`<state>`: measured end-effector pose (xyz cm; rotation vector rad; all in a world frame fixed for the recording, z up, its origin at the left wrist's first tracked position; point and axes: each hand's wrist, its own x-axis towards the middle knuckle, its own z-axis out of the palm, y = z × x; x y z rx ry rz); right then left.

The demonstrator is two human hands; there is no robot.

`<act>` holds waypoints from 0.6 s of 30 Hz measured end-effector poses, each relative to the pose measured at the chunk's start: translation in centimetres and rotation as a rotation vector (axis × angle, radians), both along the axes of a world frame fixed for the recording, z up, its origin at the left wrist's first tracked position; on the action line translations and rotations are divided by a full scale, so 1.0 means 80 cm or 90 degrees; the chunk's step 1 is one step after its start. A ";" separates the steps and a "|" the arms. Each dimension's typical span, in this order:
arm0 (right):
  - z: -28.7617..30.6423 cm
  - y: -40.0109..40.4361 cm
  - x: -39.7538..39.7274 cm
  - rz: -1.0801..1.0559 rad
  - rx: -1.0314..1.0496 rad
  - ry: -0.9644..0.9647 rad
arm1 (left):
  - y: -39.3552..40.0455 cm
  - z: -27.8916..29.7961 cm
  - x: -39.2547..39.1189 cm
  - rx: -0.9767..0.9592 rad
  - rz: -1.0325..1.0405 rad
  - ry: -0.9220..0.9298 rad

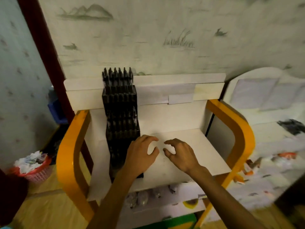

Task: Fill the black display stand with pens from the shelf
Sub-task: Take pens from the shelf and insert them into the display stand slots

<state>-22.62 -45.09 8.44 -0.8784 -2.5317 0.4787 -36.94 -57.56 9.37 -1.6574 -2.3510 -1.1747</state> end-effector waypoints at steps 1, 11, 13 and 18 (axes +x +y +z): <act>0.001 0.010 0.022 -0.012 0.001 0.000 | 0.013 0.001 0.019 -0.006 -0.010 0.001; 0.003 0.122 0.277 -0.102 -0.013 0.008 | 0.154 0.003 0.249 -0.070 -0.106 0.046; 0.004 0.148 0.328 -0.106 -0.011 0.013 | 0.181 0.001 0.297 -0.080 -0.127 0.056; 0.005 0.204 0.448 -0.132 -0.013 0.025 | 0.245 0.002 0.408 -0.100 -0.144 0.082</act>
